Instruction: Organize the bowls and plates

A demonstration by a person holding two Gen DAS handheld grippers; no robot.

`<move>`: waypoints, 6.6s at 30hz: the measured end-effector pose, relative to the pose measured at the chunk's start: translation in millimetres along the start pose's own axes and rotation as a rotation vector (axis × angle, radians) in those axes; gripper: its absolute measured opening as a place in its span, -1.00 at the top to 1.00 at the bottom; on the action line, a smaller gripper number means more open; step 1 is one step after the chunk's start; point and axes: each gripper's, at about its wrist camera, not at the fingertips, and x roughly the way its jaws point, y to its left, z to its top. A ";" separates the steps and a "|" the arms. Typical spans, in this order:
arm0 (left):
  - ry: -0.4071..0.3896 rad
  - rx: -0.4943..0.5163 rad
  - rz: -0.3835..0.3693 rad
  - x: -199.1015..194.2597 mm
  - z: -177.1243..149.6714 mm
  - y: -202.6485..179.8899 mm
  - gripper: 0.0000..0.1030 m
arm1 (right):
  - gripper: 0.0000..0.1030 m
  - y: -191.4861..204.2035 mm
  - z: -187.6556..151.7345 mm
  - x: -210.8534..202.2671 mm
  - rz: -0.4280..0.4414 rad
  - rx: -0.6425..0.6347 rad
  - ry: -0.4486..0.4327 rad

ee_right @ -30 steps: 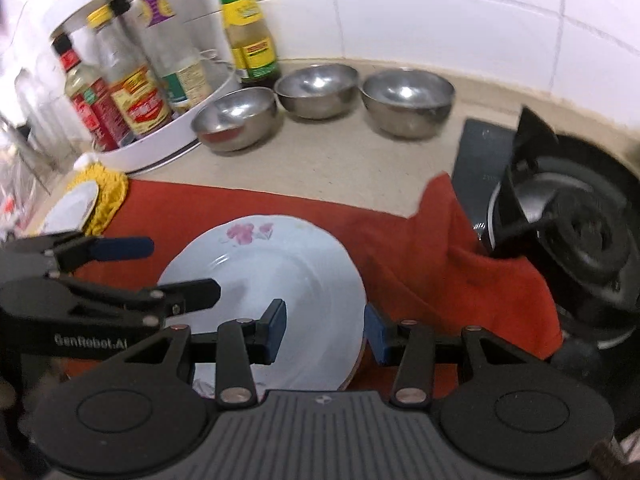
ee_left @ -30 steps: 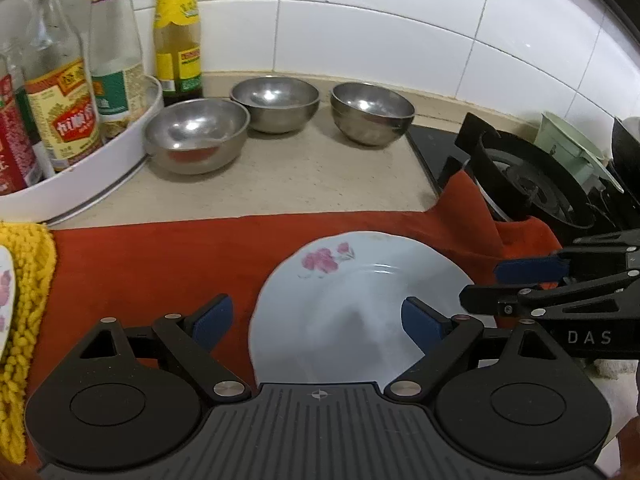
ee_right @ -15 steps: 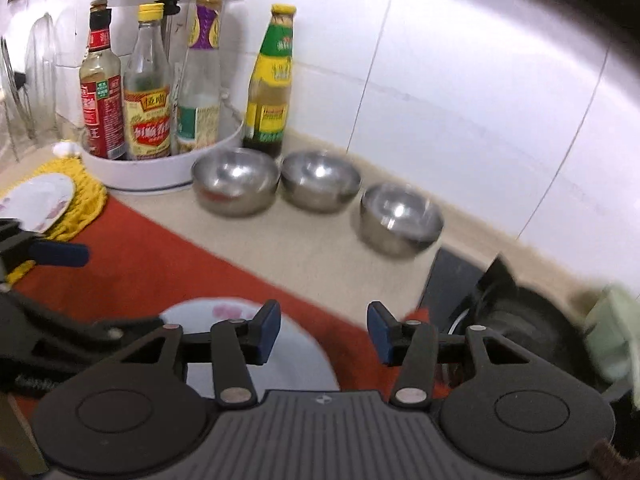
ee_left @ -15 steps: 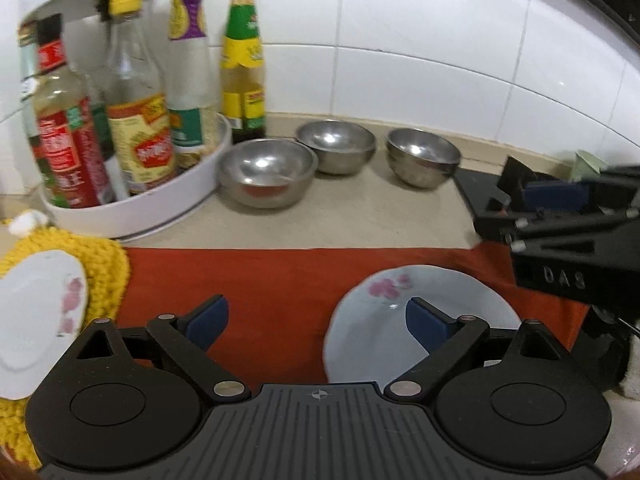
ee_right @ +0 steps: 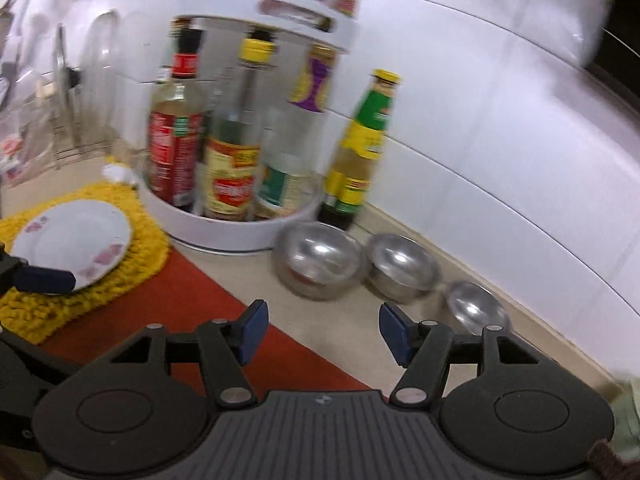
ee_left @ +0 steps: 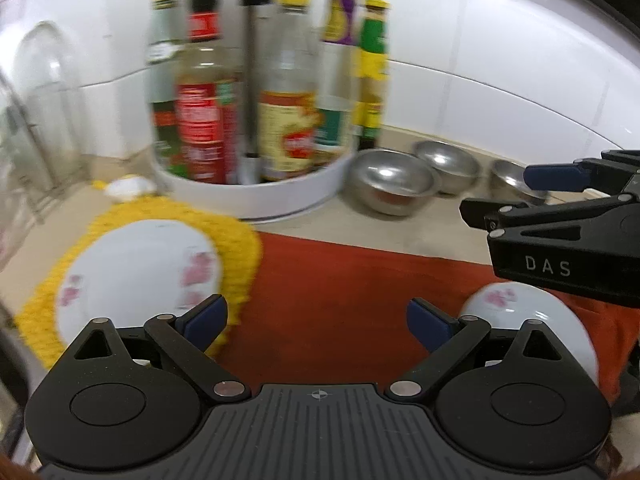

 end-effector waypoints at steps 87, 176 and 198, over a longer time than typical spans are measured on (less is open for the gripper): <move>0.182 -0.106 -0.012 60.8 3.8 185.0 -0.67 | 0.29 120.0 24.5 131.3 0.502 0.332 0.289; 0.106 0.331 -0.366 33.5 -7.3 -128.8 -0.70 | 0.30 -124.6 -151.4 -31.8 0.087 0.776 0.205; 0.134 0.330 -0.339 46.5 -20.1 -136.0 -0.65 | 0.28 -119.6 -168.7 -21.5 -0.013 0.553 0.208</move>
